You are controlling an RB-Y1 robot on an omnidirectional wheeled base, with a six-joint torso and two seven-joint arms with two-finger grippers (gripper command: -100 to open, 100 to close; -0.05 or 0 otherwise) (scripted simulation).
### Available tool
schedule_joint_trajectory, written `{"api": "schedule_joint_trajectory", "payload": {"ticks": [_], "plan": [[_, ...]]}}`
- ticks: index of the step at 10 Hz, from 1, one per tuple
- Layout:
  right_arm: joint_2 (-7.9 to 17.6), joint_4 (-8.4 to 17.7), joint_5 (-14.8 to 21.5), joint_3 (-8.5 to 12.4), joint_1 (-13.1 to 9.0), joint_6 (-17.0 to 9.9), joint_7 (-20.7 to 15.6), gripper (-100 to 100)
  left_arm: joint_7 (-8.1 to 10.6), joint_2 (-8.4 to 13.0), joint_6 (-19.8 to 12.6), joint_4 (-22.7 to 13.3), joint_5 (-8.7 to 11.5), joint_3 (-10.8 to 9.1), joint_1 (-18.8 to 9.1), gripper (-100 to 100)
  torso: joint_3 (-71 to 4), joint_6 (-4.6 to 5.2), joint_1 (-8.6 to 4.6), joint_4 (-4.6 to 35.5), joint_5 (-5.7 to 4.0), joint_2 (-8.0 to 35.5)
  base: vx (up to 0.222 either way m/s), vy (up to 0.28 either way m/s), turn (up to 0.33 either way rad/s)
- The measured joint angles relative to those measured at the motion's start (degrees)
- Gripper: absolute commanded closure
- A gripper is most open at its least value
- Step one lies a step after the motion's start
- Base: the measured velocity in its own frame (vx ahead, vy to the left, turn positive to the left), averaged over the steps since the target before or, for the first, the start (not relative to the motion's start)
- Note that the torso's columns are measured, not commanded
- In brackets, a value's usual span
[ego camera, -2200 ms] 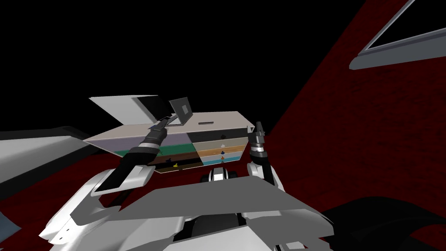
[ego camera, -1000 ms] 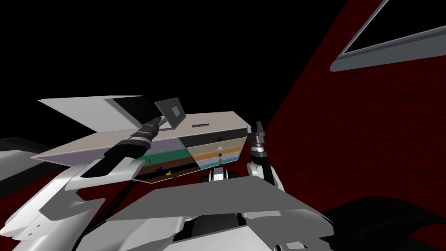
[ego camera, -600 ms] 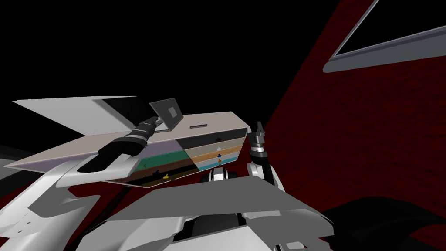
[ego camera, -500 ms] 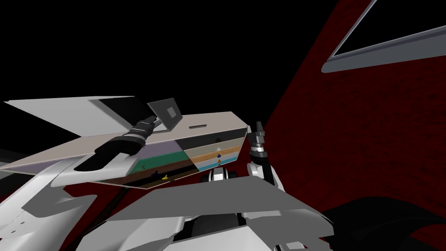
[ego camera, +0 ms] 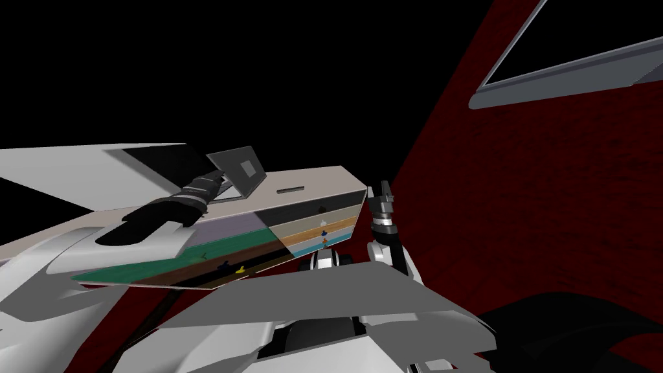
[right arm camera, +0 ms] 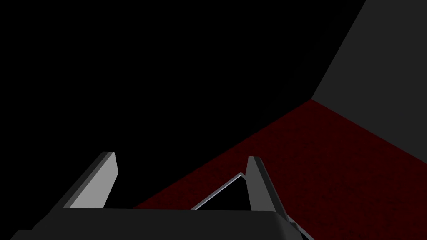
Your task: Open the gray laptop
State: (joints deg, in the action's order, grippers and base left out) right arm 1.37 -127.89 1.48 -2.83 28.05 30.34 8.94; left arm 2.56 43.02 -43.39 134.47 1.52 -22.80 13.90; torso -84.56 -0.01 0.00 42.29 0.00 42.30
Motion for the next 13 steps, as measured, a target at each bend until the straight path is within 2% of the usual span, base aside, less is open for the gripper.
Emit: {"api": "schedule_joint_trajectory", "payload": {"ticks": [8, 10, 13], "plan": [[0.0, 0.0, 0.0, 0.0, 0.0, 0.0, 0.0, 0, 1.35, 6.6, -11.2, -0.3, 1.0, -3.18, -2.6, -100, 0.0, -0.01, 0.00, 0.0, 0.00, 0.0, 0.024, 0.001, -0.060], [0.0, 0.0, 0.0, 0.0, 0.0, 0.0, 0.0, 0, 1.77, 9.0, -14.6, -0.6, 1.2, -3.77, -3.9, -100, 0.0, 0.01, -0.01, 0.0, -0.01, -0.1, 0.030, 0.002, -0.066], [0.0, 0.0, 0.0, 0.0, 0.0, 0.0, 0.0, 0, 2.22, 11.2, -18.4, -0.1, 1.7, -5.41, -4.0, -100, 0.0, 0.01, -0.01, 0.0, -0.01, 0.0, 0.022, 0.002, -0.068]]}}
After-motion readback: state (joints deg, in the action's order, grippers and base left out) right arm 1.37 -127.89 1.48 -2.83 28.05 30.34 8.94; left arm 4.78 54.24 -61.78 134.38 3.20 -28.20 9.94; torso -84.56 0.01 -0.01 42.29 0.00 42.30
